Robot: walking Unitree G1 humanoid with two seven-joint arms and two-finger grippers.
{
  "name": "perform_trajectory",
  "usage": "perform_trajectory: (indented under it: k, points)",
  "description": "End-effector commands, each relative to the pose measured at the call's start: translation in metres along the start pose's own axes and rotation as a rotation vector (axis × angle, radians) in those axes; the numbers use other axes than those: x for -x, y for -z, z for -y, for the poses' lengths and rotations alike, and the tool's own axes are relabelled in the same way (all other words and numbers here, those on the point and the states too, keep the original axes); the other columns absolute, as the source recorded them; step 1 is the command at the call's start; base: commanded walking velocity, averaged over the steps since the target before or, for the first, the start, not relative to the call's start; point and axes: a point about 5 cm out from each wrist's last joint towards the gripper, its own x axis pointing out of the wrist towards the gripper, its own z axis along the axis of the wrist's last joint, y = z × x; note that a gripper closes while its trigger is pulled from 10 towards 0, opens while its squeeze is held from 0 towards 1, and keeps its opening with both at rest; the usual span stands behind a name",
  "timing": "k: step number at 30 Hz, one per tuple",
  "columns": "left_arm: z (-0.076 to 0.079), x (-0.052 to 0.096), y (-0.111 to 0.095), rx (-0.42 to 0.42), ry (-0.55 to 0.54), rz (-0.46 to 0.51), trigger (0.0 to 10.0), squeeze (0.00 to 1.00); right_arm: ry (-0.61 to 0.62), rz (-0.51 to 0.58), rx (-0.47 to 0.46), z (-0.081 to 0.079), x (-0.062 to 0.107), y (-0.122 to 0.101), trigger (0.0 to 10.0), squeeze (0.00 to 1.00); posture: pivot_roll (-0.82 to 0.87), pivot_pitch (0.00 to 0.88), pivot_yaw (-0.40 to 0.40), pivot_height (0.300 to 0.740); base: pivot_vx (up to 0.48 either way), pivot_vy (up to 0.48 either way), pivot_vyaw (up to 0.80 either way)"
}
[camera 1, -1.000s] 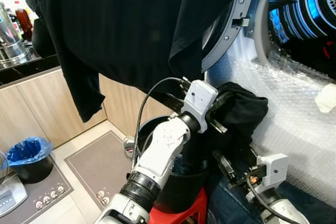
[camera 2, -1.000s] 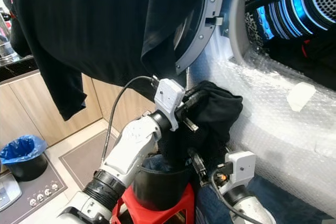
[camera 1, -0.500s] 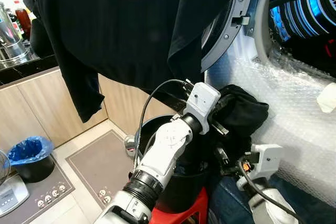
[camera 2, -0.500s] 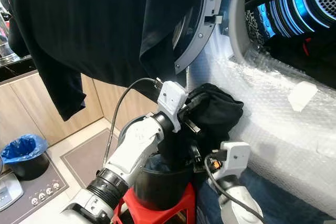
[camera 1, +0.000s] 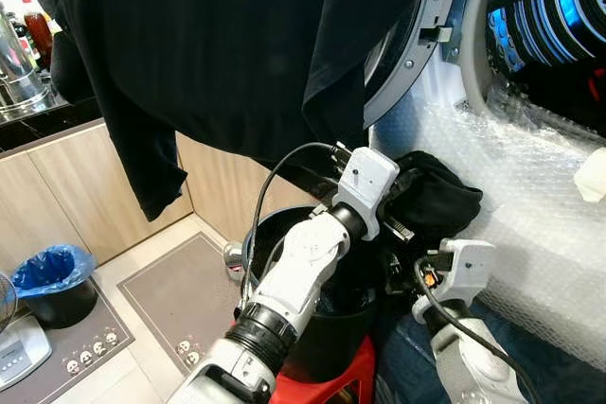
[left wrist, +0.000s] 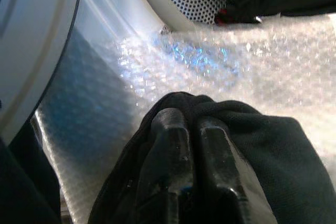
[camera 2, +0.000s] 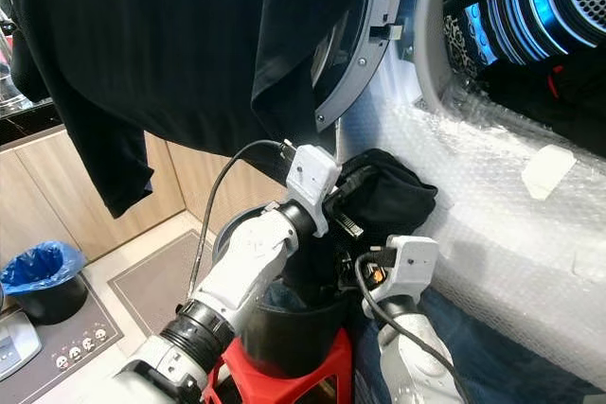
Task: Clothes washing
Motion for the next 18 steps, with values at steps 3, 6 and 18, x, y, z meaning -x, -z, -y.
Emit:
perform_trajectory:
  k: [3,6,18]
  points:
    - [0.0421,-0.0330,-0.0320,0.094,0.081,0.140,10.0,0.00,0.015,0.008,-0.028,-0.0006,-0.0048,-0.0013,7.2,0.00,-0.16,0.000,0.003,0.740,0.000,0.000,0.00]
    - [0.0428,-0.0339,-0.0330,0.100,0.082,0.144,10.0,0.00,0.016,0.015,-0.036,-0.0009,-0.0056,-0.0018,2.4,0.00,-0.16,0.000,0.003,0.740,0.000,0.000,0.00]
    - [0.0474,-0.0401,-0.0352,0.248,0.079,0.137,10.0,0.00,0.030,0.076,-0.115,0.0027,-0.0069,-0.0085,0.0,0.00,-0.19,0.000,0.021,0.740,0.000,0.000,0.00]
